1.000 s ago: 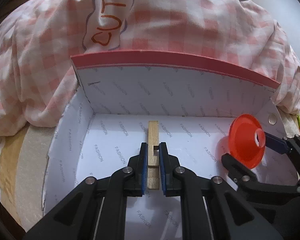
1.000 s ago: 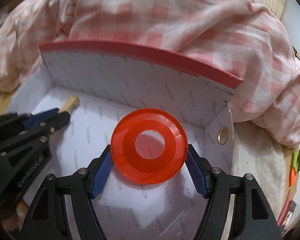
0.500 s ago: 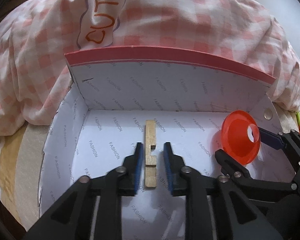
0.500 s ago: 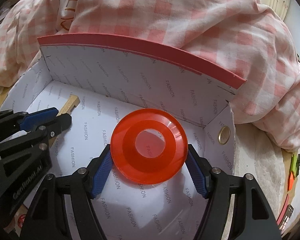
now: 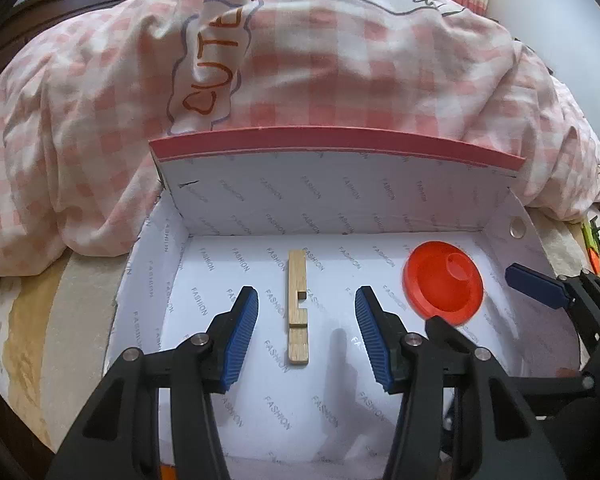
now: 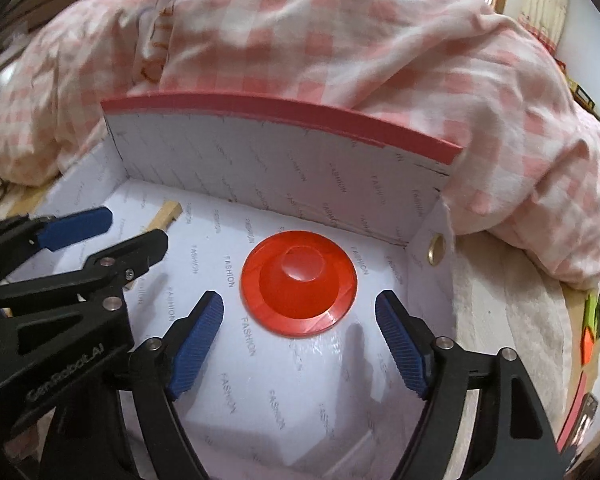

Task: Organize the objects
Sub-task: 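Lower the clothespin into the shoebox and open the left tool while the right releases the funnel, then withdraw both open tools from the shoebox back toward the remaining objects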

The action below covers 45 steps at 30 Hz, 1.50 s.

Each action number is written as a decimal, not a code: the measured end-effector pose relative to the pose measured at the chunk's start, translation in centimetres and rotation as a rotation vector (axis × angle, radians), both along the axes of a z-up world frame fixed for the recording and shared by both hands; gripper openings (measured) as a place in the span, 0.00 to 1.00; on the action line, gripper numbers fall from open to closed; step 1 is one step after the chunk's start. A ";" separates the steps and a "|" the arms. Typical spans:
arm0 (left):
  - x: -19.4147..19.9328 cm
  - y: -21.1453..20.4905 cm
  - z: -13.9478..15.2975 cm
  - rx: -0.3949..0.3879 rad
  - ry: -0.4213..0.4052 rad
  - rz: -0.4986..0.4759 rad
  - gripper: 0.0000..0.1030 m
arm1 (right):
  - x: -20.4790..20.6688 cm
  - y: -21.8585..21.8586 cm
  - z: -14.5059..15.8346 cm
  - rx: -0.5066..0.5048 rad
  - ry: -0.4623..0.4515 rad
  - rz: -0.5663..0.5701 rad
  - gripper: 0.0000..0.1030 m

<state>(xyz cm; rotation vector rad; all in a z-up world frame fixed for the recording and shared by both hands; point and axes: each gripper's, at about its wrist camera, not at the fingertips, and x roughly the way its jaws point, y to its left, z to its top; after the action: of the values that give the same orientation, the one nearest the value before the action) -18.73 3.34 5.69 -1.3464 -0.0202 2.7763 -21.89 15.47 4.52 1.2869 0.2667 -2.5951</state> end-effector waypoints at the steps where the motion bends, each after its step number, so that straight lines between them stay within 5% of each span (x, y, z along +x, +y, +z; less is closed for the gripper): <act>1: 0.2 0.0 0.1 0.005 0.003 0.000 0.49 | 0.3 0.2 0.2 -0.008 0.007 -0.002 0.78; 24: 6.5 0.3 3.4 0.043 0.080 -0.070 0.49 | 10.6 2.9 4.6 -0.187 0.108 -0.012 0.79; 45: 13.8 -0.7 1.1 0.038 0.094 -0.151 0.49 | 18.7 3.8 0.1 -0.226 0.070 0.012 0.79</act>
<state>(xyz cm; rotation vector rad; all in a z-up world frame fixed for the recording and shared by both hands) -4.96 2.66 6.75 -1.1568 0.0316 2.6952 -3.21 19.22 4.59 1.1153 -0.0081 -2.5750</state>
